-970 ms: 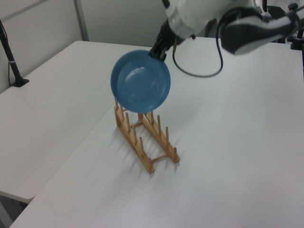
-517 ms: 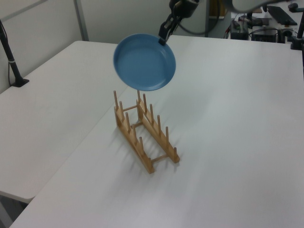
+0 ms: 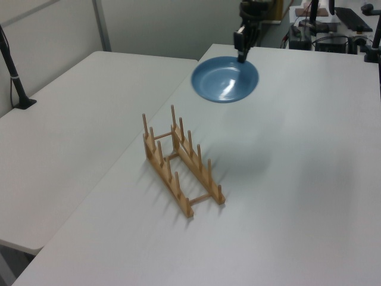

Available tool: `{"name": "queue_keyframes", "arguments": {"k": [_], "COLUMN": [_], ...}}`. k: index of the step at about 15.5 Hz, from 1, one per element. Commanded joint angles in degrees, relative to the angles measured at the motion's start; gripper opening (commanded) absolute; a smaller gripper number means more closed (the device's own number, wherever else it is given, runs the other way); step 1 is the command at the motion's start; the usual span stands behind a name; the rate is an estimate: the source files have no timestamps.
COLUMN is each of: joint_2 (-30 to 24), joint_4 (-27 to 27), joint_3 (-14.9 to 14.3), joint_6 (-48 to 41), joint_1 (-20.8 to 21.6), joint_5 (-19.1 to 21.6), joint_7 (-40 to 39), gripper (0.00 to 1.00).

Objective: Pick plate from plate rack
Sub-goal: 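Carry the plate away from the rack and lower it flat onto the table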

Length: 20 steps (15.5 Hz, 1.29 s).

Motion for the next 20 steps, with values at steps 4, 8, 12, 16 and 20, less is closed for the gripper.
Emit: {"name": "queue_keyframes", "arguments": {"k": [4,8,12,16,20], "joint_2": [2.41,6.2,7.52,9.19,10.77], "joint_4": [-6.25,-10.2,-12.85,-15.47,-15.84], "joint_3": [-8.96,-10.2,-10.2,-10.28,-10.28], "joint_6": [-4.01,-0.51,2.06,4.68,5.92], "joint_1": [0.64,0.46,-2.08,-3.93,-5.25], "joint_5": [3.41,2.71,1.04,-2.65,-3.09], "joint_7": [-22.06,-27.25,-33.04,-35.69,-37.18], "gripper": [0.0,0.0,0.0,0.0,0.09]}}
